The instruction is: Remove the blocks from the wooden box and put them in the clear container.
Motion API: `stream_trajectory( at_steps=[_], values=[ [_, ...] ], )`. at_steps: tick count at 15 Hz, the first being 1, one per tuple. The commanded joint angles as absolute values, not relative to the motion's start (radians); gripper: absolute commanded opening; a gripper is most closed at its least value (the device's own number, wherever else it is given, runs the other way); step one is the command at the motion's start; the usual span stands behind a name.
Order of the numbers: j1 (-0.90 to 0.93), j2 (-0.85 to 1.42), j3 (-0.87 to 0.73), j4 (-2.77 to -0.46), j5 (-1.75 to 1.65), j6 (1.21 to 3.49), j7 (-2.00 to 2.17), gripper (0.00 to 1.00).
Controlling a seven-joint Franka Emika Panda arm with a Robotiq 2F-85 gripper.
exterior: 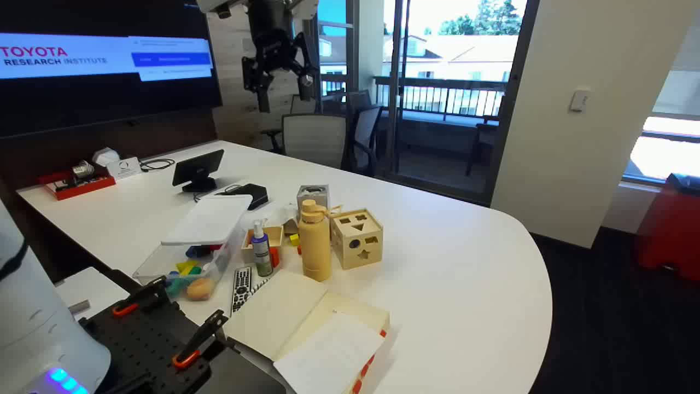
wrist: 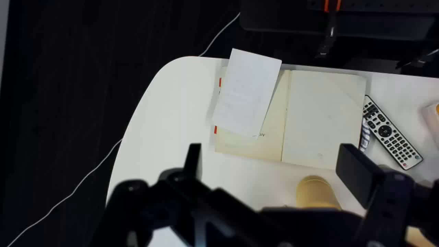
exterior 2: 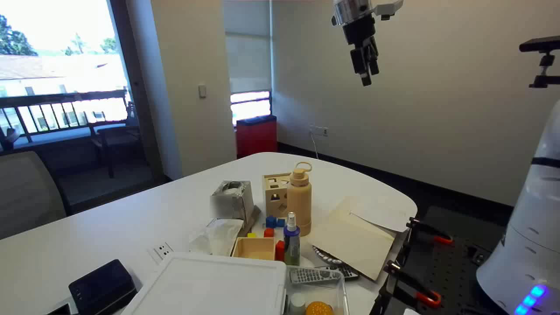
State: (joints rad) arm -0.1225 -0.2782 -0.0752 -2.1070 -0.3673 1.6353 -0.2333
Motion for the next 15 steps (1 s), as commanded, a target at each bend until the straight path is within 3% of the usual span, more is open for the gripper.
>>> stream_trajectory(
  at_steps=[1,10,15],
  values=[
    [-0.107,-0.278,-0.089,-2.105,-0.37,1.632,-0.23,1.0],
    [-0.015,-0.121,-0.011,-2.122,-0.159,1.717,0.004,1.0],
    [0.051,0.053,0.059,-2.169,0.019,1.987,0.157,1.0]
  ],
)
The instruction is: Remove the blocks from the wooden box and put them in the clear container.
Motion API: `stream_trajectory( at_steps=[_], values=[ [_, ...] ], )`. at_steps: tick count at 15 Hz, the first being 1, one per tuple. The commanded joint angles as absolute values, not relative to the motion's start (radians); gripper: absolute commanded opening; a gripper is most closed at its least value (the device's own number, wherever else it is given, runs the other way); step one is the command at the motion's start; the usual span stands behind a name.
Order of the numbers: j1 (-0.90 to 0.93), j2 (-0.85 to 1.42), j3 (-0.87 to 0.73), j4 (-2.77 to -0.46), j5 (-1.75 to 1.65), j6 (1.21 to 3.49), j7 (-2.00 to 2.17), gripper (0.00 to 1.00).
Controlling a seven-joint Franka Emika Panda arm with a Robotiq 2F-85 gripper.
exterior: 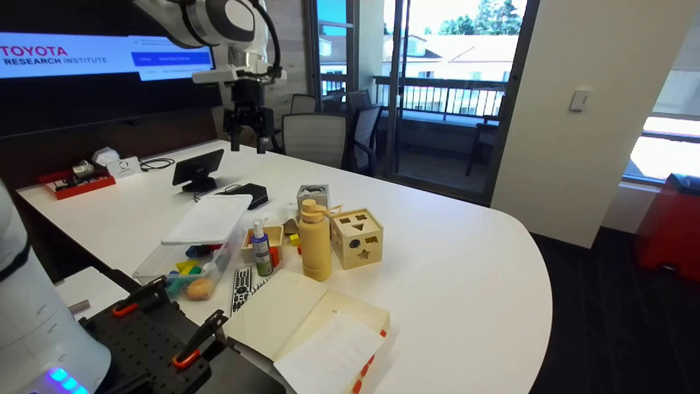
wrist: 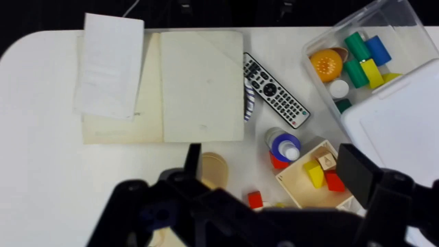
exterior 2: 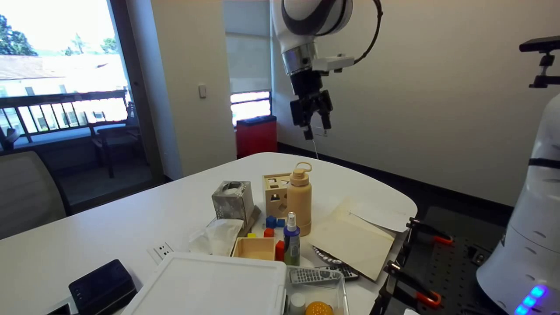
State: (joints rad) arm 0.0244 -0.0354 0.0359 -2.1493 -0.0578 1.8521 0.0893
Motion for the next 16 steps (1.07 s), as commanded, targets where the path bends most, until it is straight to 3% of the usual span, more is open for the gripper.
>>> stream_trajectory(
  at_steps=[1,9,16],
  values=[
    [0.061,0.093,0.068,-2.177,0.042,2.059,0.177,1.0],
    [0.156,0.409,0.07,-2.199,0.033,2.645,0.323,1.0],
    [0.14,0.605,0.087,-2.152,0.109,2.751,0.278,1.0]
  ],
)
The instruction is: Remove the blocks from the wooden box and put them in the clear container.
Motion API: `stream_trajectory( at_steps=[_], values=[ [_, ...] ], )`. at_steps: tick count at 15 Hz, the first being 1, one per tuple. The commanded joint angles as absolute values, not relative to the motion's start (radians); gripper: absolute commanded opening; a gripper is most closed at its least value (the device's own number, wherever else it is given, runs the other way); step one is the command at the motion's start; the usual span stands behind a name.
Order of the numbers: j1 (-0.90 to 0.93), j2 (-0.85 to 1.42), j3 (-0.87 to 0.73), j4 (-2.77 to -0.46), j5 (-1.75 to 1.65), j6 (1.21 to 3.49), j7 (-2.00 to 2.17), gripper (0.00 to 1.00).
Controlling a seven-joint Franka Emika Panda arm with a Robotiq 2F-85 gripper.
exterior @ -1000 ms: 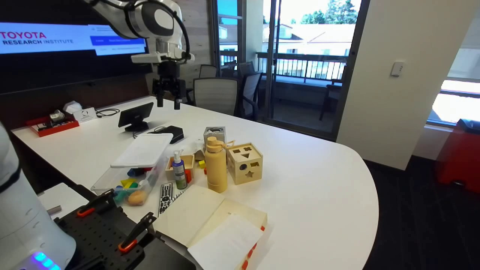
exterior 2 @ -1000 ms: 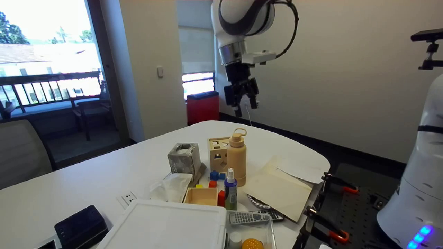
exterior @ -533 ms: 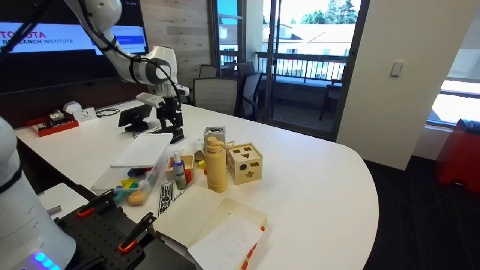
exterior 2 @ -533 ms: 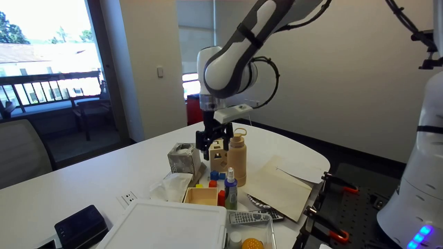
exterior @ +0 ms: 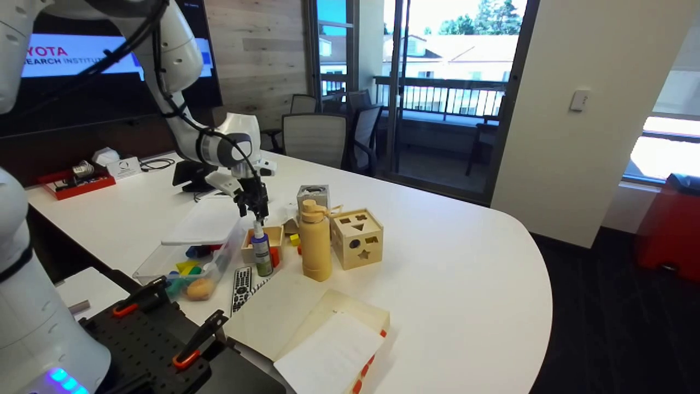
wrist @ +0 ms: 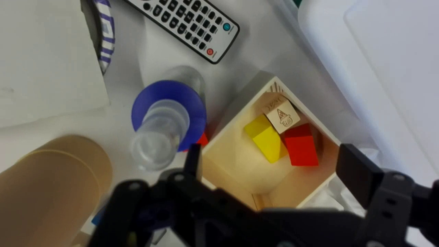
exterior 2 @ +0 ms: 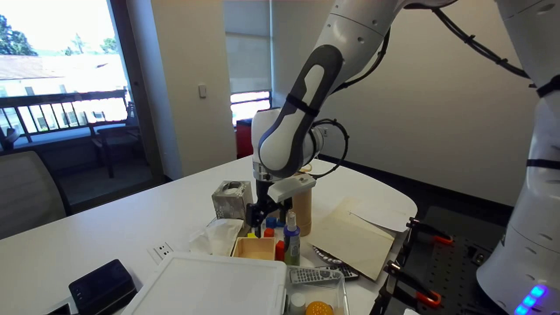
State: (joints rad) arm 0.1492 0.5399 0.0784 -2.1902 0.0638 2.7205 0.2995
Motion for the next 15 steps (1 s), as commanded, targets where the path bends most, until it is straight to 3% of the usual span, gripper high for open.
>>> stream_trajectory(
  at_steps=[1,15],
  values=[
    [0.138,0.625,0.092,-2.142,0.119,2.766,0.274,1.0],
    [0.16,0.848,0.089,-1.928,0.148,2.863,0.289,1.0]
  ],
)
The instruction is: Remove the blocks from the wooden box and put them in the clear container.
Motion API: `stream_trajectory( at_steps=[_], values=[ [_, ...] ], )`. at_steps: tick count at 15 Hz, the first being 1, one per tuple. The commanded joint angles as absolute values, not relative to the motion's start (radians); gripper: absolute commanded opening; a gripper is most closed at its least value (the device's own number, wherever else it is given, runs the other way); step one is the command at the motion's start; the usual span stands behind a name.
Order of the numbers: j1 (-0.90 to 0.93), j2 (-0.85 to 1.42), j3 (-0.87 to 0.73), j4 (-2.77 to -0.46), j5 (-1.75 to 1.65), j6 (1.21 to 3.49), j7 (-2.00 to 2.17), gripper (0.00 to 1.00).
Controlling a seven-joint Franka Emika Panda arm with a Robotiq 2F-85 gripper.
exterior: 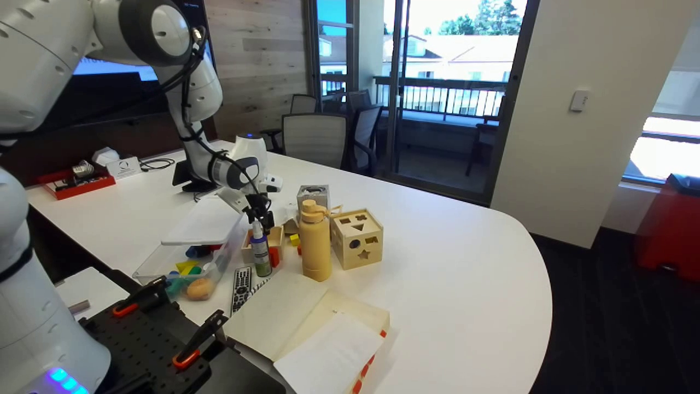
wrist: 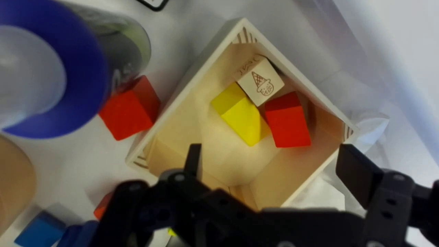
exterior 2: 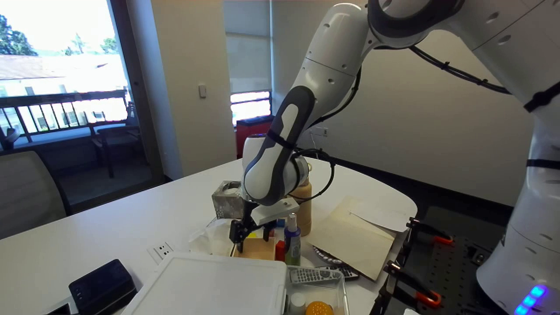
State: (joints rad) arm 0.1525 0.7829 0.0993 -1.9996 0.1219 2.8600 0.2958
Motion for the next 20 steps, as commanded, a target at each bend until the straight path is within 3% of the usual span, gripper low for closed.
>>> stream_trajectory(
  at_steps=[1,14,20],
  values=[
    [0.162,0.867,0.085,-1.91,0.149,2.863,0.292,1.0],
    [0.143,1.009,0.094,-1.692,0.181,2.562,0.299,1.0],
    [0.148,1.016,0.098,-1.651,0.192,2.538,0.296,1.0]
  ],
)
